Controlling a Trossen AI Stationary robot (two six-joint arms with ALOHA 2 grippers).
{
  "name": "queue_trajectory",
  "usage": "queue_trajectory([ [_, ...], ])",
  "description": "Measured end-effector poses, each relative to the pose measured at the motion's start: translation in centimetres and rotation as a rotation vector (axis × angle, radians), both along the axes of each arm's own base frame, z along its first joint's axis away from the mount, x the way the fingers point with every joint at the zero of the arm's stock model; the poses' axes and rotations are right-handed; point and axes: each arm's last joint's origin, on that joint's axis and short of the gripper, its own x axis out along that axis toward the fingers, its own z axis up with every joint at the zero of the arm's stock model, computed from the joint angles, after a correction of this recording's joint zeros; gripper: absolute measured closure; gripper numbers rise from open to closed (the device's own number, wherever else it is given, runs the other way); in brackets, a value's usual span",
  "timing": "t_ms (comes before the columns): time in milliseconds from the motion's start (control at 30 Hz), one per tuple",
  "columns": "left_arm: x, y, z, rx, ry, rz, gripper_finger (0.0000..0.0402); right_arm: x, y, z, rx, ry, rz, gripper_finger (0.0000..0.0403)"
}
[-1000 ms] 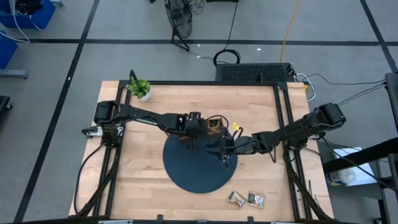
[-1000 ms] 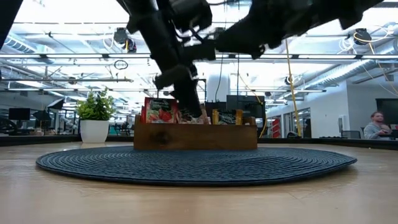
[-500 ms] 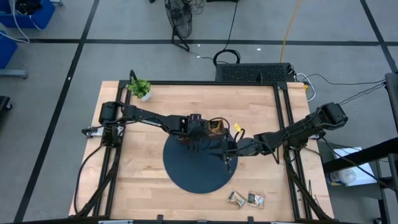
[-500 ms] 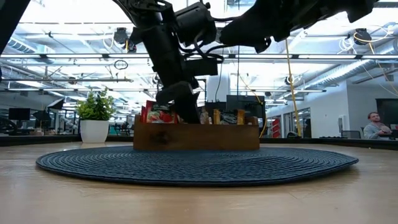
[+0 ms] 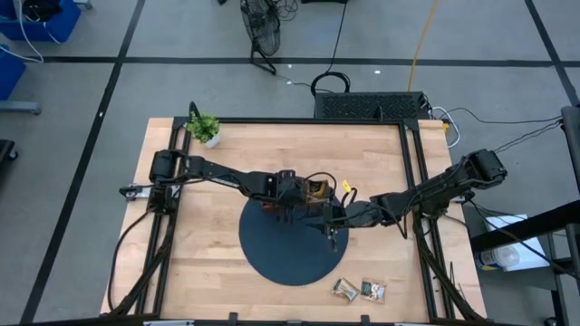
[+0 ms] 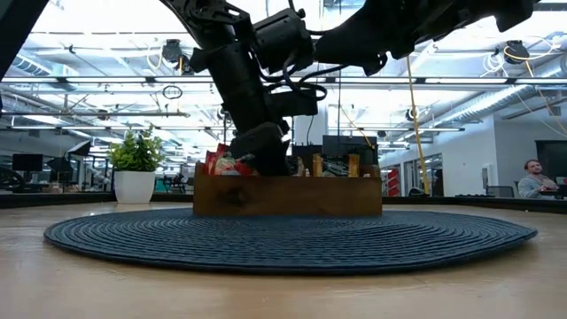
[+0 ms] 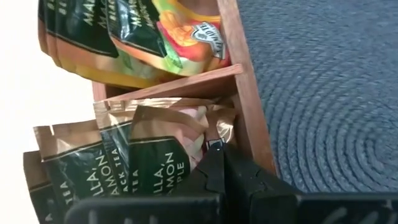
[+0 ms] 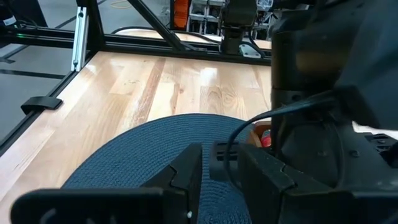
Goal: Pick & Place Tea
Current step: Put the top right brown tea bag into the middle section of the wooden organizer
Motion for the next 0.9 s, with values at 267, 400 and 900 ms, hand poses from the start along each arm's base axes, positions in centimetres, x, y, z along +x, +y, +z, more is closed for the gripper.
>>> queue_trajectory([
  [267, 0.0, -0.8, -0.1, 0.116, -0.010, 0.047, 0.0400, 0.0, 0.0, 0.0, 0.000, 0.000, 0.001, 0.0314],
  [400, 0.0, -1.2, -0.5, 0.148, -0.005, 0.052, 0.0400, 0.0, 0.0, 0.0, 0.000, 0.000, 0.001, 0.0314],
  [900, -0.2, -2.8, -0.5, 0.232, 0.011, -0.018, 0.0400, 0.0, 0.0, 0.0, 0.001, -0.002, 0.001, 0.0314],
])
